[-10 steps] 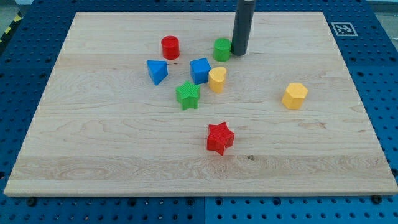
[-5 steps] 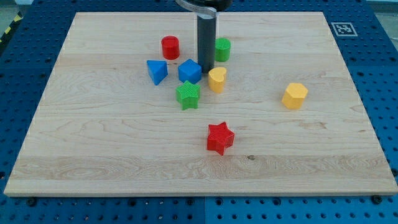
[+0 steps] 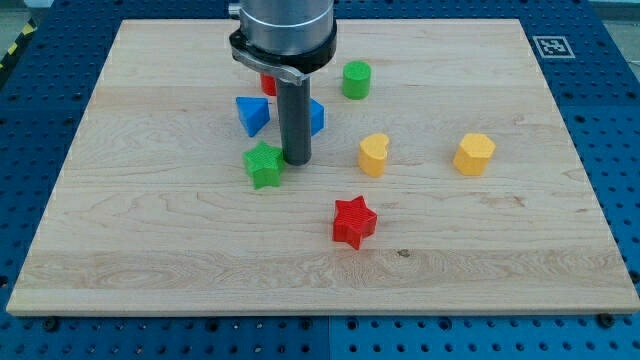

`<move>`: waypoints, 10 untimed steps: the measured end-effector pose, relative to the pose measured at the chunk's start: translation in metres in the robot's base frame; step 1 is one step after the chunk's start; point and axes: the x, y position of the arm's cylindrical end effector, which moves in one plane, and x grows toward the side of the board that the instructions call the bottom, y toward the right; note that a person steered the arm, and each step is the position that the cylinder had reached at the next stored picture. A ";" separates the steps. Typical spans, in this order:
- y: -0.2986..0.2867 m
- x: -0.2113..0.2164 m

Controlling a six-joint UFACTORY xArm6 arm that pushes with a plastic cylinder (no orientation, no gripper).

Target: Move the green star and triangle diagonal to each other

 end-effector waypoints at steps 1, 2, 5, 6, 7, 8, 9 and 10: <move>-0.003 -0.022; -0.024 -0.032; -0.060 -0.053; -0.037 -0.053; -0.029 -0.055; -0.035 -0.068; -0.042 -0.084; -0.056 -0.103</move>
